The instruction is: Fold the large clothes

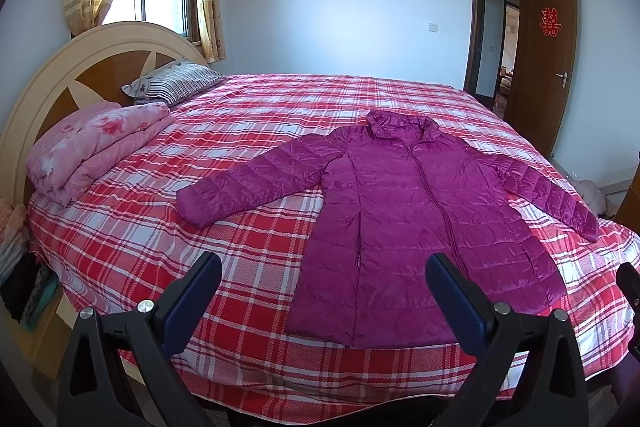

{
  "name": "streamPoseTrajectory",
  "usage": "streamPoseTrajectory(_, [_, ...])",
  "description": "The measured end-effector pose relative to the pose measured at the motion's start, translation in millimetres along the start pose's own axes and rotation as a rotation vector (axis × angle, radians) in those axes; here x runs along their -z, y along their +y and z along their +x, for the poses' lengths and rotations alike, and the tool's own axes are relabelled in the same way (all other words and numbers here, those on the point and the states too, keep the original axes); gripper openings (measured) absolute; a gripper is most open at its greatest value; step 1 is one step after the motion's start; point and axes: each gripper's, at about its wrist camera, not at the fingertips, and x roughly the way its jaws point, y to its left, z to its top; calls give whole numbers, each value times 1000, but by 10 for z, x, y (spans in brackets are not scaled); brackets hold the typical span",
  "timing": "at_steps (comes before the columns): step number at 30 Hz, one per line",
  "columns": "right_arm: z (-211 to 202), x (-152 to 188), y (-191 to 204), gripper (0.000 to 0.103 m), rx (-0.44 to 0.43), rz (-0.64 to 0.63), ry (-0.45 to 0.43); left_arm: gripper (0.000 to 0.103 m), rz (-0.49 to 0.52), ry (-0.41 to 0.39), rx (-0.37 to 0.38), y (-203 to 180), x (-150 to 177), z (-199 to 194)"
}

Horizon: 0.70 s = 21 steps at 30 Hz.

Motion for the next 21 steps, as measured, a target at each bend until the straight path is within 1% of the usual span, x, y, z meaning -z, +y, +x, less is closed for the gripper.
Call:
streamPoseTrajectory(5, [4,8,-29,103,-15,6,-8,102,3,1,1,2,-6,15])
streamPoseTrajectory(9, [83,33,-110,103,-117,35,-12,102,34,1,7,-22,-14,133])
streamPoseTrajectory(10, [160,56,-165,103,-126,60,4,102,43,6,1,-29,-10,196])
streamPoseTrajectory(12, [408,115,-306,103,-152,111,87,102,50,28,3,-21,3,339])
streamPoseTrajectory(14, [594,193,-414,103,-140,136,142,102,48,55,-4,5,7,516])
streamPoseTrajectory(15, [750,260,-482,103,-139,151,178,102,46,65,-6,13,3,593])
streamPoseTrajectory(17, [953,373,-630,103,-177,216,226,102,52,71,-9,21,-11,748])
streamPoseTrajectory(19, [1115,446,-745,103,-150,242,285,102,66,64,-22,8,-31,902])
streamPoseTrajectory(21, [1223,482,-834,103,-143,238,298,102,79,77,-25,-11,-62,1103])
